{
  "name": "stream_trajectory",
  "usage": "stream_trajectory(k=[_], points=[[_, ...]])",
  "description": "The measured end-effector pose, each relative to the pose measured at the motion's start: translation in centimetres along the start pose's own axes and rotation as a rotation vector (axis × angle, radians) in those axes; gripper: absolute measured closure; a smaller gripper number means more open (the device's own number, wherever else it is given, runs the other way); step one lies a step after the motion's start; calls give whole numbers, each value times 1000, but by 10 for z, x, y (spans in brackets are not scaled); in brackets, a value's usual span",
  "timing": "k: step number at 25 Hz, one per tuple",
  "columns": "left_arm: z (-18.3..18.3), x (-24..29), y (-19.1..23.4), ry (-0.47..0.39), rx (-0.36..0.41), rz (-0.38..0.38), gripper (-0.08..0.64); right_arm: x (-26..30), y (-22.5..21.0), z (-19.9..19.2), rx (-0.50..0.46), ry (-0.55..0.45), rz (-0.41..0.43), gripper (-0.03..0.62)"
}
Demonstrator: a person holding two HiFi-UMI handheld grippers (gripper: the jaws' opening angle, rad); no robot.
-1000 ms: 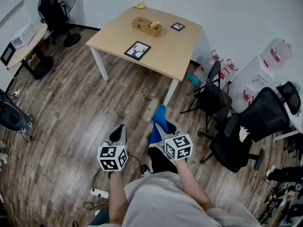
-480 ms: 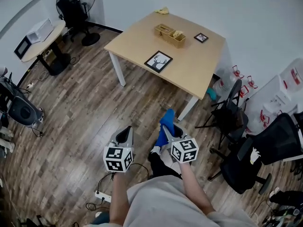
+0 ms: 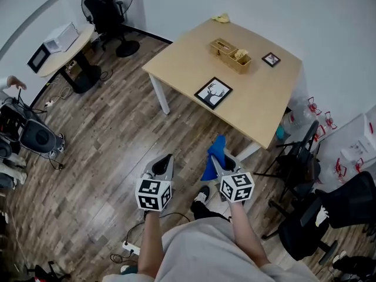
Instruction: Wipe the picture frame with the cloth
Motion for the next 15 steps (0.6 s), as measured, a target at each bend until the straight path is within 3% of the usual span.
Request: stream_trajectory(k=[8, 15], points=[[23, 88, 26, 11, 19, -17, 508, 74, -54, 11, 26, 2, -2, 488], [17, 135, 33, 36, 16, -60, 508, 94, -91, 13, 39, 10, -48, 488]])
Point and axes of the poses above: the fingertips, and each gripper's own axes: x forward along the fingers, y to its left, z out of its top, the point moved 7 cm from there along -x, backward along the fingers, and after that the axes turned 15 degrees about -y, right-handed, at the moved point
